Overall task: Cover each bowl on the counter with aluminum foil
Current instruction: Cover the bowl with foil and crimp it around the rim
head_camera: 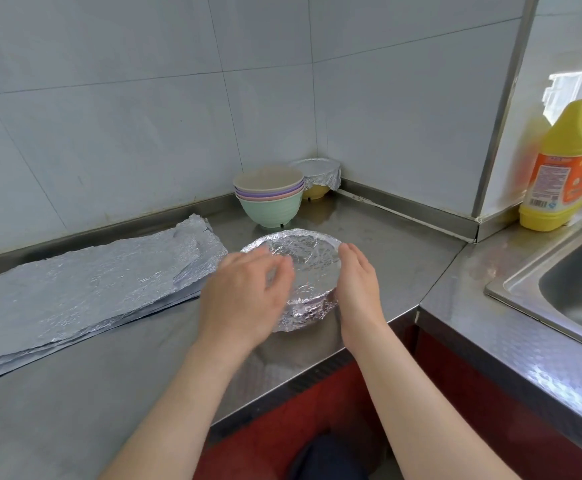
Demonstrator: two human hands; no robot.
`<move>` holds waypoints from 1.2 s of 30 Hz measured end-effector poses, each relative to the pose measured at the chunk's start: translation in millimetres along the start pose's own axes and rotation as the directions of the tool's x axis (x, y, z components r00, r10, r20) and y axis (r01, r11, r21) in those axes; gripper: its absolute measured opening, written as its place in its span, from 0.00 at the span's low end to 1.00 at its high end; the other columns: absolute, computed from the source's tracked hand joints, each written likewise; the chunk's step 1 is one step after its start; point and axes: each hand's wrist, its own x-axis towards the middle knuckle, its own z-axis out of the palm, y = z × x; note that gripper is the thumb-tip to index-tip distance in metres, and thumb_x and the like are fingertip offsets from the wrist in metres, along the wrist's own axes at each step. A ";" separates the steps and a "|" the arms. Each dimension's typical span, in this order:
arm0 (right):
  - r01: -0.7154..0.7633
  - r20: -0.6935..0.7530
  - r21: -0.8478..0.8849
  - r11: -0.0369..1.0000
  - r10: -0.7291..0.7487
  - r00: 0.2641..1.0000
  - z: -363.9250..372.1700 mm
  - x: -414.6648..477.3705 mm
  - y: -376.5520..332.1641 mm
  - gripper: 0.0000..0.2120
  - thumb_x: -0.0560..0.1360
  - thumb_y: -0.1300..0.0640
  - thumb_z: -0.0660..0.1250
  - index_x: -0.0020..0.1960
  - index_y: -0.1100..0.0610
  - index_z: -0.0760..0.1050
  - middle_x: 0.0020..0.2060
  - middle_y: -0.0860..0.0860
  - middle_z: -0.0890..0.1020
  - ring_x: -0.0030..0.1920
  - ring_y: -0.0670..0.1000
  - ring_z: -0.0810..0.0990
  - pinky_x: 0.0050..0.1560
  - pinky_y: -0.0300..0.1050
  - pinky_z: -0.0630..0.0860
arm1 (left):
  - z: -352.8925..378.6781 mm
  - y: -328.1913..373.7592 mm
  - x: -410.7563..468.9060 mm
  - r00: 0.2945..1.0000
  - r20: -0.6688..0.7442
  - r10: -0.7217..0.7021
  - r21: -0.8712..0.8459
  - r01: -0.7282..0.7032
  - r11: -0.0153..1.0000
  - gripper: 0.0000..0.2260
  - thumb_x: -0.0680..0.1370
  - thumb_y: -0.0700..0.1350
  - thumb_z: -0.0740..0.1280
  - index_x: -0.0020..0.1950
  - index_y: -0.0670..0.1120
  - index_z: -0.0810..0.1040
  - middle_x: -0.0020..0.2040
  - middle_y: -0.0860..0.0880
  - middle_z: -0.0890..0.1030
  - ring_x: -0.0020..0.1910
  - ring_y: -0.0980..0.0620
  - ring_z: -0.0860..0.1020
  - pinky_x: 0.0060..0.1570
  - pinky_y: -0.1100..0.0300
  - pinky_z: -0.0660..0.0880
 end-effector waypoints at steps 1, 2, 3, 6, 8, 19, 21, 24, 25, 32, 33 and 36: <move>0.007 -0.005 0.004 1.000 -0.007 1.000 -3.0 0.4 0.6 0.23 0.82 0.50 0.56 0.76 0.53 0.62 0.74 0.45 0.65 0.72 0.47 0.64 0.62 0.40 0.62 | -1.2 -7.0 8.7 0.999 -0.014 -0.039 -0.054 0.038 0.998 0.16 0.80 0.56 0.57 0.45 0.53 0.81 0.55 0.55 0.82 0.58 0.46 0.76 0.49 0.57 0.69; 0.012 -0.011 0.008 1.000 -0.012 1.000 -3.5 0.0 0.7 0.23 0.82 0.50 0.56 0.76 0.52 0.62 0.74 0.45 0.65 0.73 0.47 0.64 0.62 0.40 0.62 | -0.9 -15.7 19.3 0.997 0.018 -0.080 -0.111 0.081 0.990 0.12 0.80 0.53 0.60 0.46 0.53 0.83 0.56 0.55 0.81 0.58 0.47 0.76 0.50 0.59 0.68; 0.021 -0.015 0.003 1.000 -0.020 1.000 -3.2 0.5 1.6 0.22 0.83 0.50 0.55 0.76 0.51 0.62 0.74 0.44 0.65 0.73 0.46 0.63 0.62 0.40 0.61 | 0.0 -24.5 30.8 0.992 0.079 -0.102 -0.179 0.115 0.977 0.10 0.80 0.51 0.62 0.48 0.53 0.84 0.59 0.55 0.80 0.62 0.50 0.75 0.54 0.60 0.67; 0.043 -0.042 -0.033 0.999 -0.044 0.998 0.0 -1.4 1.4 0.23 0.83 0.50 0.54 0.77 0.51 0.60 0.74 0.44 0.63 0.74 0.46 0.61 0.66 0.40 0.59 | 5.7 -39.7 53.5 0.958 0.283 -0.037 -0.281 0.120 0.952 0.11 0.81 0.49 0.62 0.61 0.56 0.80 0.72 0.55 0.70 0.73 0.56 0.63 0.71 0.60 0.56; 0.055 -0.054 -0.053 0.997 -0.058 0.997 2.3 0.1 5.2 0.23 0.83 0.50 0.54 0.77 0.51 0.59 0.75 0.45 0.63 0.74 0.46 0.61 0.72 0.44 0.58 | 11.4 -42.0 57.8 0.934 0.355 -0.043 -0.331 0.169 0.928 0.13 0.81 0.49 0.61 0.65 0.54 0.77 0.76 0.54 0.63 0.75 0.56 0.60 0.71 0.59 0.53; 0.060 -0.048 -0.140 0.988 -0.067 0.997 1.4 17.9 11.2 0.19 0.83 0.58 0.51 0.68 0.65 0.70 0.67 0.57 0.75 0.63 0.55 0.75 0.57 0.37 0.62 | 17.7 -29.1 45.9 0.956 0.261 -0.136 -0.397 0.235 0.887 0.10 0.82 0.49 0.60 0.55 0.50 0.80 0.73 0.53 0.66 0.53 0.56 0.73 0.52 0.62 0.67; 0.036 -0.040 -0.140 0.989 -0.042 0.998 0.9 20.2 11.0 0.17 0.82 0.60 0.51 0.60 0.69 0.72 0.61 0.64 0.76 0.60 0.63 0.75 0.63 0.54 0.71 | 18.2 -29.3 45.0 0.956 0.251 -0.149 -0.393 0.242 0.887 0.08 0.82 0.48 0.60 0.51 0.50 0.79 0.72 0.52 0.67 0.54 0.59 0.73 0.51 0.63 0.68; -0.008 -0.003 -0.087 0.996 0.007 1.000 -7.8 25.8 7.9 0.16 0.82 0.57 0.55 0.68 0.58 0.71 0.60 0.48 0.75 0.60 0.49 0.73 0.57 0.39 0.64 | 18.9 -29.4 44.2 0.950 0.249 -0.189 -0.541 0.298 0.786 0.10 0.81 0.45 0.62 0.60 0.45 0.79 0.63 0.52 0.72 0.38 0.73 0.77 0.35 0.77 0.70; -0.023 0.012 -0.061 0.998 0.024 1.000 -9.9 28.3 5.8 0.17 0.82 0.55 0.57 0.70 0.54 0.70 0.60 0.45 0.73 0.60 0.46 0.70 0.59 0.41 0.65 | 18.1 -29.7 43.4 0.948 0.235 -0.215 -0.599 0.316 0.736 0.10 0.80 0.44 0.64 0.60 0.47 0.79 0.60 0.52 0.75 0.39 0.71 0.78 0.35 0.77 0.72; -0.131 0.080 0.099 0.986 0.123 0.989 -6.1 54.5 12.8 0.15 0.70 0.49 0.65 0.54 0.55 0.75 0.53 0.48 0.78 0.55 0.51 0.75 0.58 0.48 0.70 | 26.2 -29.2 39.0 0.860 0.283 -0.426 -0.842 0.435 0.319 0.13 0.79 0.42 0.62 0.61 0.47 0.80 0.59 0.49 0.81 0.61 0.50 0.78 0.67 0.48 0.70; -0.126 0.074 0.103 0.987 0.118 0.990 -5.5 55.9 14.2 0.10 0.71 0.52 0.64 0.51 0.54 0.73 0.48 0.49 0.76 0.51 0.51 0.73 0.52 0.48 0.69 | 28.0 -27.7 39.1 0.853 0.285 -0.437 -0.853 0.433 0.290 0.12 0.79 0.41 0.62 0.60 0.46 0.81 0.57 0.49 0.83 0.59 0.50 0.79 0.65 0.48 0.72; -0.132 0.071 0.085 0.988 0.126 0.989 -2.4 50.8 10.0 0.07 0.73 0.55 0.60 0.45 0.58 0.72 0.44 0.50 0.68 0.45 0.52 0.62 0.44 0.50 0.59 | 31.0 -25.6 40.3 0.837 0.269 -0.476 -0.860 0.431 0.271 0.12 0.80 0.40 0.61 0.58 0.44 0.82 0.53 0.48 0.84 0.55 0.49 0.81 0.61 0.49 0.75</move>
